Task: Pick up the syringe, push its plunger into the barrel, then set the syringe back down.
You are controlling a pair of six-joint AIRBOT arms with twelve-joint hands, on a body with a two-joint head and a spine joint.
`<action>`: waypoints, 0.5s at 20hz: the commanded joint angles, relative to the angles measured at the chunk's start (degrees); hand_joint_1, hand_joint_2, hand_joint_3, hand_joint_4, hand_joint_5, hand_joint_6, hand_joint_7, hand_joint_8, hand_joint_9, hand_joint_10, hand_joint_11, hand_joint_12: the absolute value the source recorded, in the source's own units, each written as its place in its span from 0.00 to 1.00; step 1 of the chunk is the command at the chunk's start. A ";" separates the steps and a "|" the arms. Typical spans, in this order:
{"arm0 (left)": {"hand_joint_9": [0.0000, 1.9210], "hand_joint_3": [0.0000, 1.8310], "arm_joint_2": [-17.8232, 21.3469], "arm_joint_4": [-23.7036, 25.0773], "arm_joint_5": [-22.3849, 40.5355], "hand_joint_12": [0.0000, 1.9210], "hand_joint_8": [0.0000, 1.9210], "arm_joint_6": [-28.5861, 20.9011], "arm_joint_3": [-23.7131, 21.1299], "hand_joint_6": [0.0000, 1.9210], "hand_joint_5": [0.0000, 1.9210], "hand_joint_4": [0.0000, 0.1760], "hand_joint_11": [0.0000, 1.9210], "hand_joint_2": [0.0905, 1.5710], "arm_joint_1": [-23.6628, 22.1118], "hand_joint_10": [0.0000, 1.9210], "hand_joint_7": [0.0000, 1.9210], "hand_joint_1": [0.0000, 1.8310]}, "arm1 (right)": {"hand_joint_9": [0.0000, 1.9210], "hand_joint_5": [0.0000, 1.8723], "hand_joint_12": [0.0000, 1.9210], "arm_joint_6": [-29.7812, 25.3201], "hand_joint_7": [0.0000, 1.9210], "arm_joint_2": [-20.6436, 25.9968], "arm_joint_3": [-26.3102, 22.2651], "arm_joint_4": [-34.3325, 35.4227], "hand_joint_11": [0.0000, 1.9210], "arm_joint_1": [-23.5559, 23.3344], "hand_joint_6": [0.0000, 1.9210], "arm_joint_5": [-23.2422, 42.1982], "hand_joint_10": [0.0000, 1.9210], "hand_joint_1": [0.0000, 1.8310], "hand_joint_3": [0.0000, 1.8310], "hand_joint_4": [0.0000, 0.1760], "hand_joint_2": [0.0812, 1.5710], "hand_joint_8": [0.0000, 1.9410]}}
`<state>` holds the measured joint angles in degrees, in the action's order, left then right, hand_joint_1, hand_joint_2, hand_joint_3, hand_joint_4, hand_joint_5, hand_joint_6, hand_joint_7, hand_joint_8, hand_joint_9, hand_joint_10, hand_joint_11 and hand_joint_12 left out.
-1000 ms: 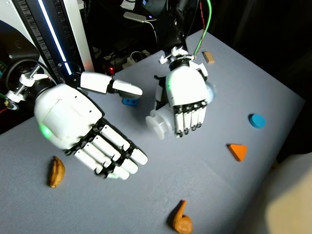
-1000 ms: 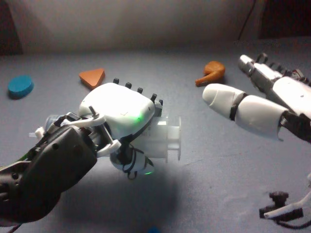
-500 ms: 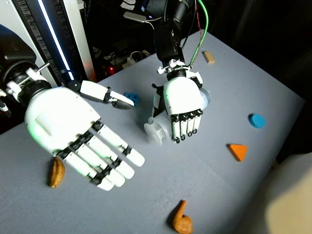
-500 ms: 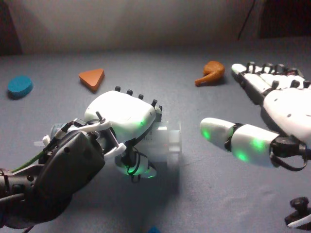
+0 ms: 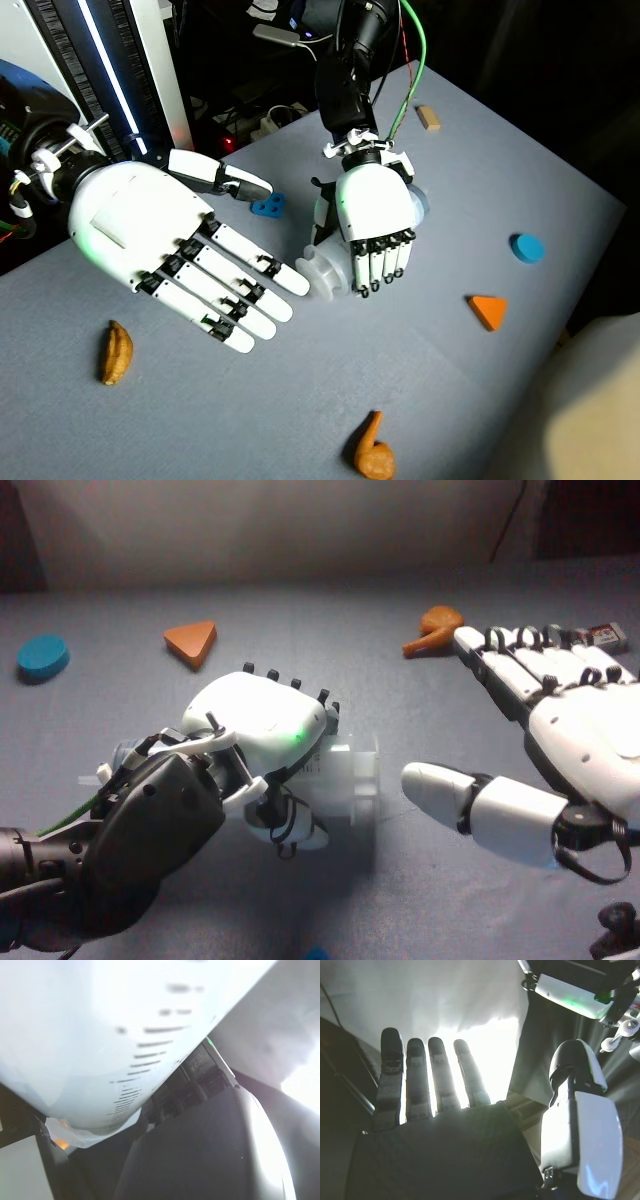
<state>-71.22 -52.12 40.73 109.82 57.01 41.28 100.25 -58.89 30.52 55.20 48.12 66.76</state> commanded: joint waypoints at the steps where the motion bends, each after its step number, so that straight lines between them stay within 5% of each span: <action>1: 0.49 0.00 -0.07 3.37 5.17 0.60 0.45 0.35 0.05 0.41 0.52 0.00 0.46 0.67 -0.31 0.63 0.55 0.76 | 0.01 0.00 0.32 -0.45 0.01 -0.03 -0.06 -5.10 0.00 -0.11 0.00 4.27 0.00 0.00 0.00 0.25 0.63 0.00; 2: 0.47 0.00 -0.07 3.37 5.17 0.59 0.46 0.35 0.05 0.45 0.51 0.00 0.44 0.68 -0.31 0.64 0.54 0.75 | 0.01 0.00 0.30 -0.50 0.01 -0.06 -0.06 -5.54 0.00 0.19 0.00 4.27 0.00 0.00 0.00 0.25 0.63 0.00; 4: 0.49 0.00 -0.06 3.36 5.16 0.55 0.52 0.35 -0.01 0.52 0.48 0.00 0.41 0.70 -0.30 0.29 0.53 0.67 | 0.01 0.00 0.29 -0.62 0.01 -0.09 -0.05 -5.85 0.00 0.50 0.00 4.27 0.00 0.00 0.00 0.25 0.63 0.00; 5: 0.49 0.00 -0.07 3.23 5.16 0.55 0.52 0.33 -0.01 0.52 0.48 0.00 0.41 0.70 -0.30 0.29 0.53 0.67 | 0.01 0.00 0.29 -0.63 0.01 -0.09 -0.05 -5.85 0.00 0.50 0.00 4.27 0.00 0.00 0.00 0.25 0.63 0.00; 6: 0.46 0.00 -0.07 2.72 5.15 0.50 0.22 0.34 -0.01 0.22 0.44 0.00 0.35 0.69 -0.30 0.17 0.48 0.56 | 0.01 0.00 0.29 -0.63 0.01 -0.10 -0.05 -5.85 0.00 0.53 0.00 4.27 0.00 0.00 0.00 0.25 0.63 0.00; 7: 0.46 0.00 -0.07 2.29 5.22 0.50 0.22 0.34 -0.07 0.22 0.44 0.00 0.35 0.69 -0.25 0.17 0.48 0.56 | 0.01 0.00 0.29 -0.63 0.01 -0.12 -0.05 -5.85 0.00 0.54 0.00 4.28 0.00 0.00 0.00 0.25 0.63 0.00; 8: 0.41 0.00 -0.07 2.22 5.42 0.43 0.07 0.34 -0.14 0.07 0.43 0.00 0.26 0.66 -0.24 0.07 0.43 0.48 | 0.02 0.00 0.31 -0.63 0.01 -0.13 -0.05 -5.85 0.00 0.59 0.00 4.28 0.00 0.00 0.00 0.25 0.63 0.00; 10: 0.33 0.00 -0.08 2.22 5.43 0.39 0.00 0.34 -0.20 0.00 0.38 0.00 0.15 0.63 -0.16 0.00 0.37 0.42 | 0.02 0.00 0.34 -0.63 0.02 -0.16 -0.04 -5.85 0.00 0.66 0.00 4.34 0.00 0.00 0.00 0.24 0.63 0.00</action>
<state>-71.20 -52.51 42.13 109.95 56.95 41.65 100.05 -58.96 30.52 53.87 49.17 66.59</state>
